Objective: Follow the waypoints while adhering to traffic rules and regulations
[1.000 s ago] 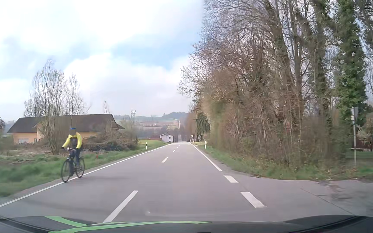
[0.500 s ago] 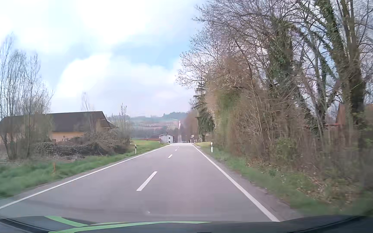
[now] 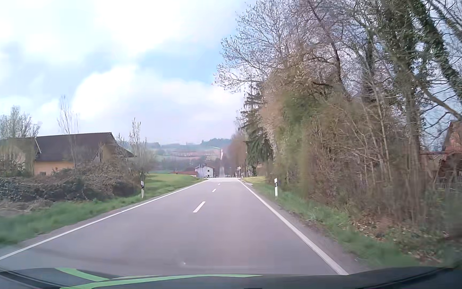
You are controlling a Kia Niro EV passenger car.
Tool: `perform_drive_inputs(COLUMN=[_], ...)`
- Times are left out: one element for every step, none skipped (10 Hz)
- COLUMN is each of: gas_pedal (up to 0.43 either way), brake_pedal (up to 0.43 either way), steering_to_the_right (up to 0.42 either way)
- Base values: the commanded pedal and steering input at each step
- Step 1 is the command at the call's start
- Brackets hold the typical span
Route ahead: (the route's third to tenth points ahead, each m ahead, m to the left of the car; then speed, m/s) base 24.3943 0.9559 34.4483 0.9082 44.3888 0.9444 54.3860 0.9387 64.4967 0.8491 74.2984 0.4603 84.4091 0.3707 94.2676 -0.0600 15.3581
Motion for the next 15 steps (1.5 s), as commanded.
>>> perform_drive_inputs(gas_pedal=[0.000, 0.000, 0.000, 0.000, 0.000, 0.000, 0.000, 0.000, 0.000, 0.000, 0.000, 0.000, 0.000, 0.000, 0.000], brake_pedal=[0.000, 0.000, 0.000, 0.000, 0.000, 0.000, 0.000, 0.000, 0.000, 0.000, 0.000, 0.000, 0.000, 0.000, 0.000], steering_to_the_right=[0.004, 0.004, 0.004, 0.004, 0.003, 0.003, 0.002, 0.002, 0.002, 0.002, 0.002, 0.000, 0.000, 0.000, 0.000])
